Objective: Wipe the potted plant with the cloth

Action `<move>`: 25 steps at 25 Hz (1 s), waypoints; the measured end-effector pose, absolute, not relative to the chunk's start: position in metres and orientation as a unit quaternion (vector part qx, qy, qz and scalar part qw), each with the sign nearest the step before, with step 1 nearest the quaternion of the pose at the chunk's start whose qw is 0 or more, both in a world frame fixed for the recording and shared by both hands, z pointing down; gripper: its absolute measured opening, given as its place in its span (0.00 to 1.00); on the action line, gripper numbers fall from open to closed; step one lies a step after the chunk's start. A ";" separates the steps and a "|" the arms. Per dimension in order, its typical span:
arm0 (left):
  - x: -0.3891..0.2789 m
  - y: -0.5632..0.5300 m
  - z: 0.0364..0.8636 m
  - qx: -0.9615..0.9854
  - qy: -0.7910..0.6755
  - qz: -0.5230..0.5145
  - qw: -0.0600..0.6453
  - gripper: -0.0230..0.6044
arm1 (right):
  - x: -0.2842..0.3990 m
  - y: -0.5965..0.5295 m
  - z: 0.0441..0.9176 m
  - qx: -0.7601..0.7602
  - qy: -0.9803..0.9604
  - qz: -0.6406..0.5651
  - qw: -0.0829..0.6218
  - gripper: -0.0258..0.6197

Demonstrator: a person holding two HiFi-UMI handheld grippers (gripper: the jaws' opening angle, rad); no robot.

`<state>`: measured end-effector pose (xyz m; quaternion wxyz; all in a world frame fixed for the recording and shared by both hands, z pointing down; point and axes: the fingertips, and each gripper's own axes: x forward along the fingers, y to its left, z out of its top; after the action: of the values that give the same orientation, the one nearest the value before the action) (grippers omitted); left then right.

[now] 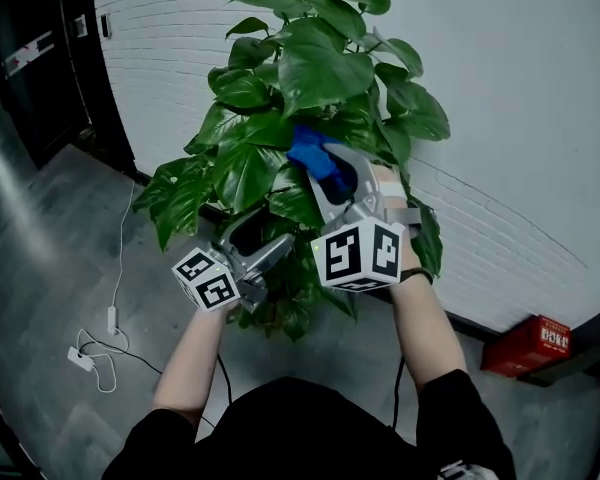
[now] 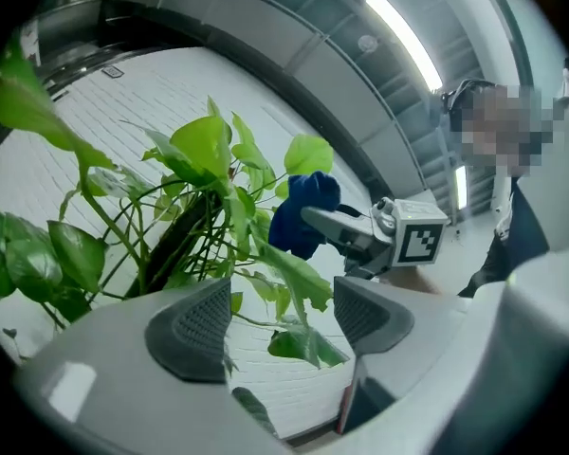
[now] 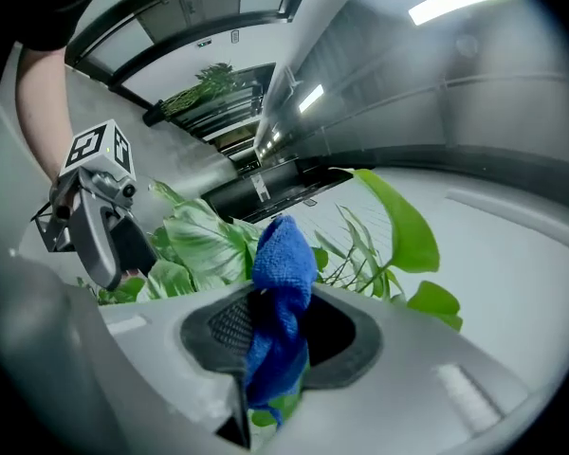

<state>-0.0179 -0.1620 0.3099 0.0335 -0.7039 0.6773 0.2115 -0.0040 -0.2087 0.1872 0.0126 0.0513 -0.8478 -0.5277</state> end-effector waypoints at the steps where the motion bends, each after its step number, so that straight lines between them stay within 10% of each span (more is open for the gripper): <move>1: -0.023 -0.163 0.314 -0.697 0.687 0.202 0.031 0.57 | -0.008 -0.205 0.191 0.043 -0.851 -0.523 0.015 0.20; 11: -0.035 -0.188 0.317 -0.671 0.723 0.157 0.039 0.20 | -0.019 -0.189 0.229 -0.002 -0.883 -0.467 0.034 0.20; 25: -0.013 -0.203 0.304 -0.674 0.724 0.108 0.099 0.17 | 0.001 -0.194 0.261 -0.038 -0.909 -0.412 0.049 0.20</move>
<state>-0.0127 -0.2031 0.3040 0.0990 -0.6742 0.7239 0.1076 0.0006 -0.1941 0.2609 0.0494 -0.0377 -0.9091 -0.4120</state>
